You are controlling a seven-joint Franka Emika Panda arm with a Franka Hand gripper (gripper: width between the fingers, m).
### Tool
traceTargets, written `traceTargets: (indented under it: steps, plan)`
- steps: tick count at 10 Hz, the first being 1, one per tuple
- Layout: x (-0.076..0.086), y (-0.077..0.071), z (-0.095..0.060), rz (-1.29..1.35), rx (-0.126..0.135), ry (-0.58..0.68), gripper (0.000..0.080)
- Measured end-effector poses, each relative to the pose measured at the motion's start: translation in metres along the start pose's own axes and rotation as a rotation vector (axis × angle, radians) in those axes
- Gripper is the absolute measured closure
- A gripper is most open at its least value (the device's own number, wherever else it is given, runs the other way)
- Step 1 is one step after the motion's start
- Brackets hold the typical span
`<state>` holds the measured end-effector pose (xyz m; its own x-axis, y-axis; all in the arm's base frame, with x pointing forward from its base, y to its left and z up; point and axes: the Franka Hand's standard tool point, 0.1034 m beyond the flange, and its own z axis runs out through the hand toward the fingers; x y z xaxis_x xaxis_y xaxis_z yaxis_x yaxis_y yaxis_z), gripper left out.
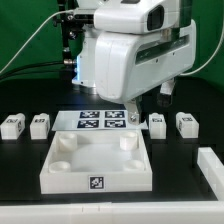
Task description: Assemble one leg
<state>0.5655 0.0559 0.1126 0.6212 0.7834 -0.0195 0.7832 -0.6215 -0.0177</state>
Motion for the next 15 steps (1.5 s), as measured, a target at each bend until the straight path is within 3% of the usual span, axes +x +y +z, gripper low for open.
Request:
traceTargets:
  steps: [9, 10, 12, 13, 15]
  plan:
    - [-0.002, -0.003, 0.001, -0.039, -0.004, 0.003, 0.015]
    - [-0.014, -0.015, 0.001, -0.074, -0.011, 0.006, 0.015]
    - [-0.056, -0.04, 0.002, -0.343, -0.023, 0.004, 0.015]
    - [-0.093, -0.051, 0.015, -0.518, -0.02, 0.002, 0.015]
    - [-0.139, -0.056, 0.049, -0.742, -0.017, 0.012, 0.015]
